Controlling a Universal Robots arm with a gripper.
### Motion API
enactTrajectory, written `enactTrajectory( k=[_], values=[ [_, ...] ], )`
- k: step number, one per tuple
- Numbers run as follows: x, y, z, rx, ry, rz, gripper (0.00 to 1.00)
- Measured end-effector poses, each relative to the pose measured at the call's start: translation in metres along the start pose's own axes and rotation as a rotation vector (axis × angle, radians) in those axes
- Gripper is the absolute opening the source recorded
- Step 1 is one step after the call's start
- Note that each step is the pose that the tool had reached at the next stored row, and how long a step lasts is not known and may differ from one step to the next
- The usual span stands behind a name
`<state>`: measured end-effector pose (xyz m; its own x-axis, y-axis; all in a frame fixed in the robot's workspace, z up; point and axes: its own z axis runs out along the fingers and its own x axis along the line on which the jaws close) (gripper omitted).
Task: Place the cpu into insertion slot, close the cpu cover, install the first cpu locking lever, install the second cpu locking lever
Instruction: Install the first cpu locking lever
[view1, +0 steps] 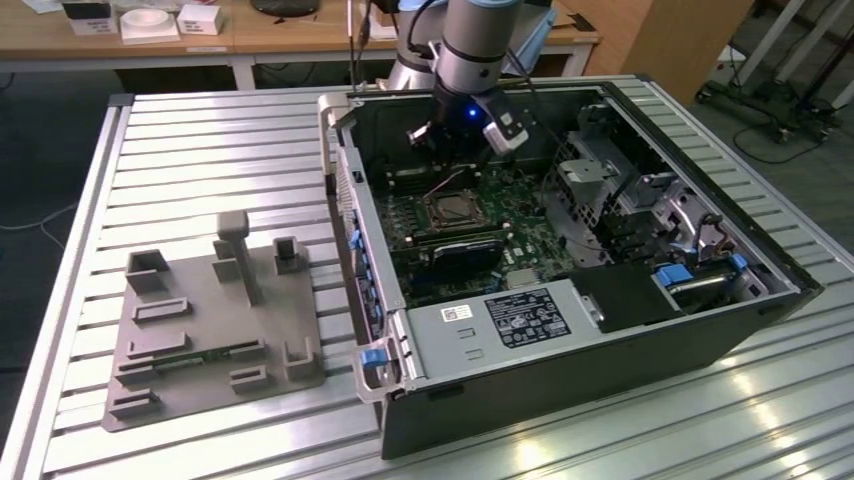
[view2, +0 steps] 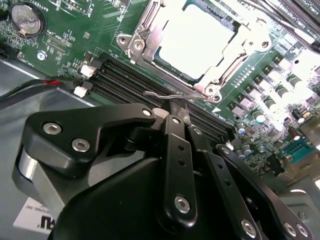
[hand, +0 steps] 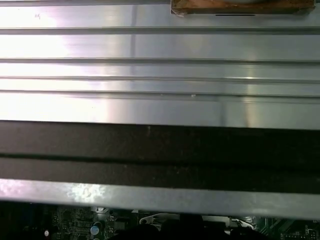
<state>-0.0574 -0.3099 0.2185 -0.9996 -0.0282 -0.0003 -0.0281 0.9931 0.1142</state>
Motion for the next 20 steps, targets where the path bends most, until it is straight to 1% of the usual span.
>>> enactTrajectory(
  k=[4,7,10,17,20],
  values=[
    [-0.0001,0.0013,-0.0033,-0.0079,-0.0002,0.0,0.1],
    [-0.0001,0.0023,-0.0048,-0.0112,-0.0004,0.0,0.1],
    [-0.0001,0.003,-0.0048,-0.0143,-0.0006,0.0,0.1],
    [0.0014,0.0049,-0.0047,-0.0255,-0.0005,-0.002,0.1],
    [0.0023,0.006,-0.0041,-0.0276,-0.0008,-0.002,0.1]
  ],
)
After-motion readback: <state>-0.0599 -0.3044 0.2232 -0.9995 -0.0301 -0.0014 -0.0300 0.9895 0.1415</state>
